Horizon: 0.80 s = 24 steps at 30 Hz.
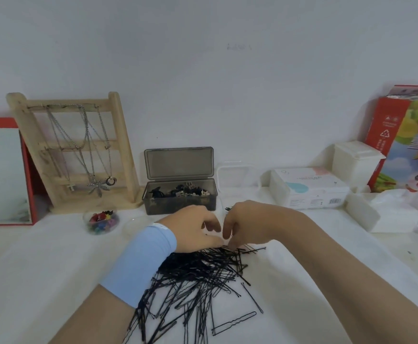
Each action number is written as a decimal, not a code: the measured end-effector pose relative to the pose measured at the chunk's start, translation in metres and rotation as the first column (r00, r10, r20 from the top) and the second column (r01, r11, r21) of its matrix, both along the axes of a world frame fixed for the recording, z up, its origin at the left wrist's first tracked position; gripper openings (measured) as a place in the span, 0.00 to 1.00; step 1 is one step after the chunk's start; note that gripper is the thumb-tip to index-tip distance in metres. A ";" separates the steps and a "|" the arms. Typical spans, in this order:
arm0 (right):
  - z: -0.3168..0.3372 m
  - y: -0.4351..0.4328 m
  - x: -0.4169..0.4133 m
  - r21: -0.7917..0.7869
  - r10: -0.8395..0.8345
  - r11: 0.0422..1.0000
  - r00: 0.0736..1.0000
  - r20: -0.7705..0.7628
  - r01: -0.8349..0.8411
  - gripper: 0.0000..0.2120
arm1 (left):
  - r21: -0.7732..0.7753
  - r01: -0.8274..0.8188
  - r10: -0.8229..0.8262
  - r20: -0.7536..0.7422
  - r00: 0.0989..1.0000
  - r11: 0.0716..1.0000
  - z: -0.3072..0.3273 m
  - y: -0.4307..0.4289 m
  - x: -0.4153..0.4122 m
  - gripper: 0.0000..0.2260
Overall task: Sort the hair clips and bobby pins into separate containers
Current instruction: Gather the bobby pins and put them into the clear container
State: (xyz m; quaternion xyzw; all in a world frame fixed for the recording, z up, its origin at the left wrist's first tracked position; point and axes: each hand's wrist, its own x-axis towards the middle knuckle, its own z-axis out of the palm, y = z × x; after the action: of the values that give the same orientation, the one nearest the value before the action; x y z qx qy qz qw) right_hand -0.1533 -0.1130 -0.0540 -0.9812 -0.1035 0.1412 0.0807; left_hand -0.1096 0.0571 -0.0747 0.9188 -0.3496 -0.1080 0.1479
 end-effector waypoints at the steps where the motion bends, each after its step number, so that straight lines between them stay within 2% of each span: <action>1: 0.005 0.001 -0.002 -0.042 -0.007 0.999 0.999 -0.041 0.006 0.19 | 0.028 0.002 -0.001 -0.018 1.000 1.000 0.000 0.002 0.000 0.24; 4: 0.015 0.005 -0.008 -0.204 -0.103 0.978 0.963 -0.248 0.052 0.29 | 0.212 0.041 -0.024 -0.082 0.996 0.976 -0.006 0.002 -0.002 0.44; 6: 0.011 0.010 -0.011 -0.242 -0.136 0.969 0.937 -0.322 0.058 0.30 | 0.289 0.082 -0.059 -0.088 0.994 0.954 -0.013 -0.001 -0.002 0.48; 8: 0.005 0.016 -0.015 -0.289 -0.102 0.957 0.943 -0.317 0.007 0.30 | 0.262 0.101 -0.082 -0.085 0.993 0.960 -0.013 -0.004 -0.001 0.44; 11: -0.002 0.018 -0.018 -0.323 -0.053 0.946 0.966 -0.254 -0.033 0.28 | 0.172 0.108 -0.090 -0.109 0.990 0.979 -0.010 -0.005 0.001 0.30; 14: -0.006 0.009 -0.011 -0.278 -0.011 0.959 0.976 -0.217 -0.051 0.29 | 0.144 0.088 -0.069 -0.129 0.989 0.986 -0.013 -0.004 0.004 0.22; 16: -0.009 0.003 -0.007 -0.200 0.002 0.979 0.974 -0.228 -0.049 0.26 | 0.137 0.071 -0.054 -0.128 0.990 0.988 -0.014 -0.002 0.006 0.20; 19: -0.011 -0.002 -0.005 -0.076 0.016 0.997 0.990 -0.141 -0.027 0.23 | 0.144 0.045 -0.029 -0.114 0.993 0.989 -0.011 0.001 0.009 0.20; 22: -0.015 0.002 -0.001 0.039 0.011 0.999 1.000 0.012 -0.011 0.23 | 0.208 0.024 -0.008 -0.079 0.997 0.978 -0.004 0.007 0.010 0.29; 24: -0.016 0.004 0.001 0.102 -0.013 0.995 1.000 0.019 0.011 0.26 | 0.238 0.028 -0.004 -0.104 0.995 0.971 -0.001 0.012 0.010 0.34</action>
State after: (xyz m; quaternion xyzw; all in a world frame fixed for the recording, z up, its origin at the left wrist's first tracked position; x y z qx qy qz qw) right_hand -0.1528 -0.1092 -0.0702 -0.9778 -0.1053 0.1256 0.1306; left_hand -0.0996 0.0696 -0.0761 0.9204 -0.3333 -0.1976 0.0528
